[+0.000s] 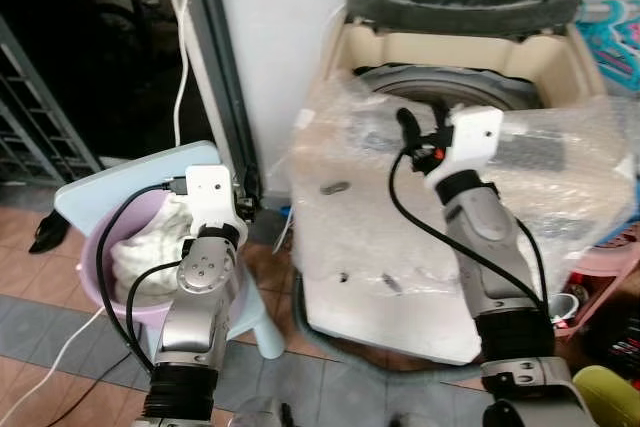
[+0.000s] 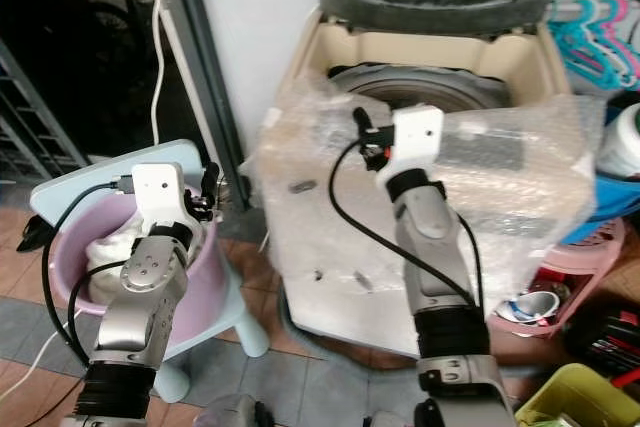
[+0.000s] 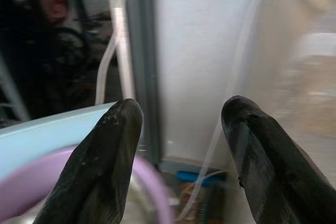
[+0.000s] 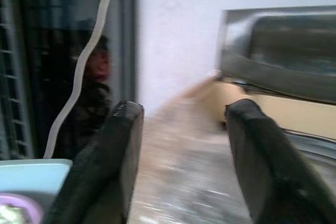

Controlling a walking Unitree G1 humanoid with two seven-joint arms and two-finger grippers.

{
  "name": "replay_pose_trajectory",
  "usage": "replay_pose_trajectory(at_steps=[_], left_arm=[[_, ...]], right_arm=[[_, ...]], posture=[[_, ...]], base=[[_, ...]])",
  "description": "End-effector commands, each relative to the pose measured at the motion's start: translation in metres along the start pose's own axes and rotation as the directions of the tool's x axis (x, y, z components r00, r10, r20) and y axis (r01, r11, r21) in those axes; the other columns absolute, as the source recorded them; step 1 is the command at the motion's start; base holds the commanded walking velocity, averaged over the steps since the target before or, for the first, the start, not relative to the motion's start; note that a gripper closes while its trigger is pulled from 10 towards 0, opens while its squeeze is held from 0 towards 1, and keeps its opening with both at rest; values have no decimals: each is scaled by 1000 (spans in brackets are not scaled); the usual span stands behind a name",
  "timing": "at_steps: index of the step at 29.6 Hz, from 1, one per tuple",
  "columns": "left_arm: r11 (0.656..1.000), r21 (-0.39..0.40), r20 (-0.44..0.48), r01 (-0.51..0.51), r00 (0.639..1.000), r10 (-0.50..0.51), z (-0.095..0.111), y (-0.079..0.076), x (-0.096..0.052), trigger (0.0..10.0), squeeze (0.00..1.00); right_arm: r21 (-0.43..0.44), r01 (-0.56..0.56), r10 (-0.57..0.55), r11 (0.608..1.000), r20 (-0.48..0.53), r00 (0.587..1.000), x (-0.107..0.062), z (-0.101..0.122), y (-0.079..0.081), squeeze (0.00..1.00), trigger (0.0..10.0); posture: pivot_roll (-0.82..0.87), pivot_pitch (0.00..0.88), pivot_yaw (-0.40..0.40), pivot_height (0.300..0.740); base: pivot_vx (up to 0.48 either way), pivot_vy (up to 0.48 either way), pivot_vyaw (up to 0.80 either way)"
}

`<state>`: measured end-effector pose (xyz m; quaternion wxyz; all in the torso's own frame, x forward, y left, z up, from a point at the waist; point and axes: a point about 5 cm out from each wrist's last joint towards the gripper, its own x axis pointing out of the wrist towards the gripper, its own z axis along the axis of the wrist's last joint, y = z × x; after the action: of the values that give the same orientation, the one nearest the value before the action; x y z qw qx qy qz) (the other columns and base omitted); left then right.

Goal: Clothes washing

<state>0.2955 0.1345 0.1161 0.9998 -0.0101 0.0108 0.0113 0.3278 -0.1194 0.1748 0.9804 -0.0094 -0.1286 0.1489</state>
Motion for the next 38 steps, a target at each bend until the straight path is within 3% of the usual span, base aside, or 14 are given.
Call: replay_pose_trajectory(at_steps=[1, 8, 12, 16, 22, 29, 31, 32, 33, 34, 36, 38], left_arm=[[1000, 2, 8, 7, 1000, -7, 2, -1, 2, 10000, 0], [1000, 0, 5, -2, 1000, 2, 1, 1, -5, 10000, 0], [999, 7, -8, -38, 999, 38, -3, 14, -11, 10000, 0], [997, 27, -30, -69, 997, 70, -8, 25, -17, 10000, 0], [999, 41, -37, -26, 999, 28, -7, 21, -22, 10000, 0], [999, 47, 1, -7, 1000, 7, -2, 23, -27, 10000, 0], [999, 45, -1, -10, 1000, 10, -1, 23, -29, 10000, 0], [999, 43, -1, -9, 1000, 9, -1, 24, -30, 10000, 0], [999, 41, -2, -7, 1000, 8, -1, 24, -30, 10000, 0], [999, 39, -3, -8, 1000, 8, -2, 24, -31, 10000, 0], [999, 38, -5, -9, 1000, 9, -2, 24, -31, 10000, 0], [999, 37, 0, -7, 1000, 7, -1, 24, -31, 10000, 0]], right_arm=[[-20, 19, -19, 1000, 4, 1000, -2, 4, -5, 1000, 10000], [-79, 79, -85, 994, -72, 994, -21, -12, -17, 1000, 10000], [-77, 147, -157, 986, -146, 977, -38, -27, -27, 1000, 10000], [-64, 167, -176, 984, -183, 967, -51, -33, -24, 1000, 10000], [-41, 174, -179, 984, -211, 961, -53, -37, -19, 1000, 10000], [-29, 147, -150, 989, -237, 960, -50, -38, -18, 1000, 10000], [-25, 148, -149, 989, -245, 958, -49, -38, -18, 863, 10000], [-28, 141, -143, 990, -245, 959, -49, -38, -18, 690, 10000], [-30, 135, -139, 990, -245, 960, -48, -38, -18, 690, 10000], [-32, 131, -135, 991, -245, 960, -48, -38, -18, 502, 10000], [-32, 127, -131, 991, -246, 960, -47, -38, -17, 388, 10000], [-30, 123, -127, 992, -248, 960, -46, -38, -16, 353, 10000]], posture=[[-26, 0, 82, 740], [-21, 0, 73, 740], [-23, 0, 74, 740], [-16, 17, 84, 740], [4, 47, 78, 740], [21, 68, 63, 740], [24, 73, 59, 740], [25, 74, 57, 740], [26, 76, 57, 740], [25, 77, 56, 740], [25, 77, 56, 740], [26, 79, 59, 740]], base=[[0, 480, 0], [0, 480, 0], [0, 480, 0], [0, 480, 0], [0, 352, 0], [0, 0, 0], [0, 0, 0], [0, 0, 613], [0, 0, 613], [0, 0, 800], [0, 0, 800], [0, 0, 800]])
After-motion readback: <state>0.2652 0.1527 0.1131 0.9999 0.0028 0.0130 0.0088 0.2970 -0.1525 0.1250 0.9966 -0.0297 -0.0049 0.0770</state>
